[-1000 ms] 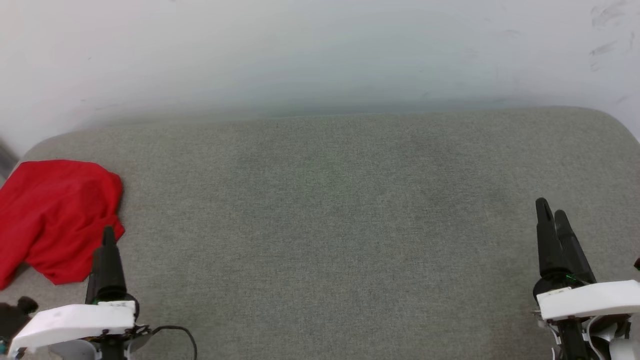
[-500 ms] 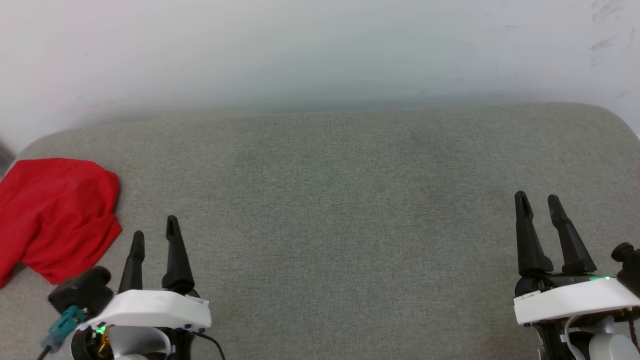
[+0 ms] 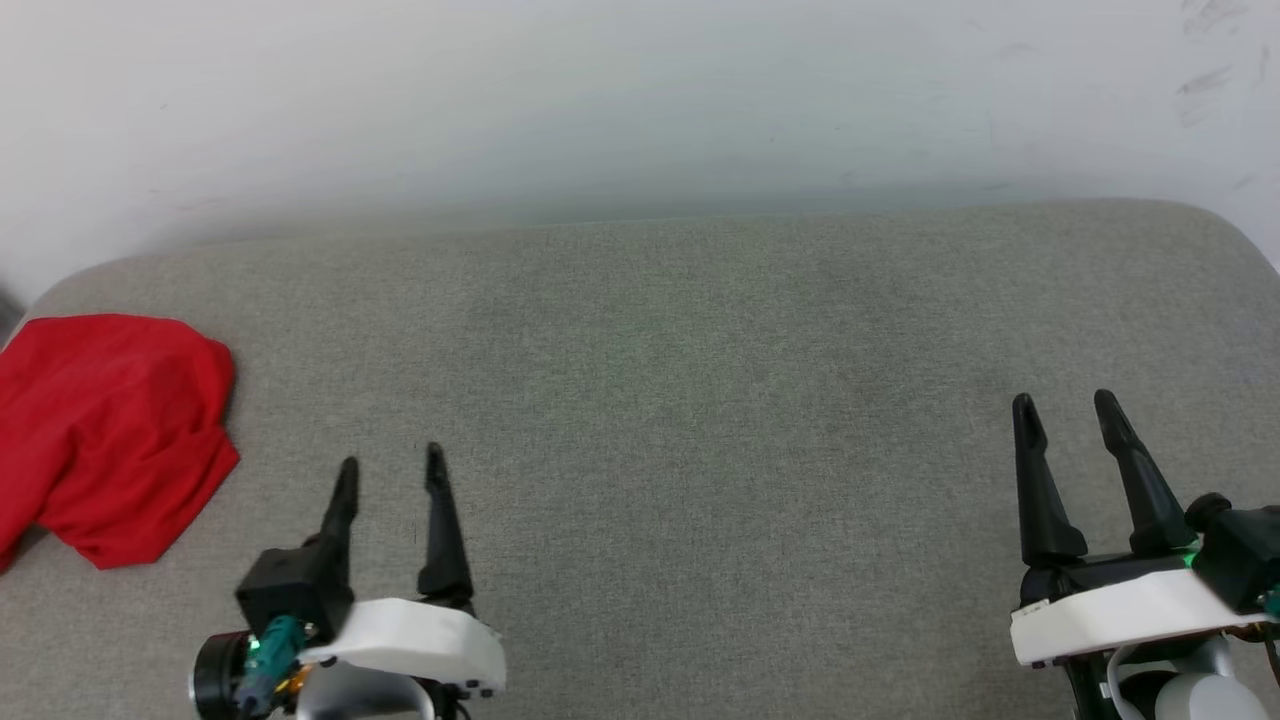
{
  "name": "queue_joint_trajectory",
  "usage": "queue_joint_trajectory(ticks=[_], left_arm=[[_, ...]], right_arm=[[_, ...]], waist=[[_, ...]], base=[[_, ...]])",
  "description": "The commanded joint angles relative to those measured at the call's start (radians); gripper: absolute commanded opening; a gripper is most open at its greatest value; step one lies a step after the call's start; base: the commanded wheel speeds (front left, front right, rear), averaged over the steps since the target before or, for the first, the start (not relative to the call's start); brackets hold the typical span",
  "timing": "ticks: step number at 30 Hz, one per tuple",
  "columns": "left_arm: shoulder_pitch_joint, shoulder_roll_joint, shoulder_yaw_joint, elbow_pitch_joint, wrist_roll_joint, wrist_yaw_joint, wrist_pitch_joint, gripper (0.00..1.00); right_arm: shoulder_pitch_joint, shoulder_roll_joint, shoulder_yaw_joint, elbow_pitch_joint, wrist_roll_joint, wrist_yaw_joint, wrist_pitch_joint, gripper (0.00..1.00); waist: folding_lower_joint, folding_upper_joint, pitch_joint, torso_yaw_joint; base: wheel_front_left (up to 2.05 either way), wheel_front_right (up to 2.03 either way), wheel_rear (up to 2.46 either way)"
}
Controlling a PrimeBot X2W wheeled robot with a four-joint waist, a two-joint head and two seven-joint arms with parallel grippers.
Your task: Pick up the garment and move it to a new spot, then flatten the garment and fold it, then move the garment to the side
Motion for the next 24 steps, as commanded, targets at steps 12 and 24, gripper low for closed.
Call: queue_joint_trajectory(ticks=[12,24], left_arm=[[0.008,-0.012,0.001,-0.014,0.009,-0.093,-0.035,1.00],[0.082,-0.128,0.172,-0.014,0.091,-0.323,-0.061,1.00]], right_arm=[[0.007,-0.002,-0.012,-0.012,-0.099,0.000,-0.035,1.00],[0.017,-0.002,-0.022,0.009,-0.050,0.000,-0.062,1.00]], waist=[[0.0000,0.0000,0.004,-0.003],[0.0000,0.0000,0.001,-0.005]], base=[[0.00,0.00,0.00],[0.00,0.00,0.00]])
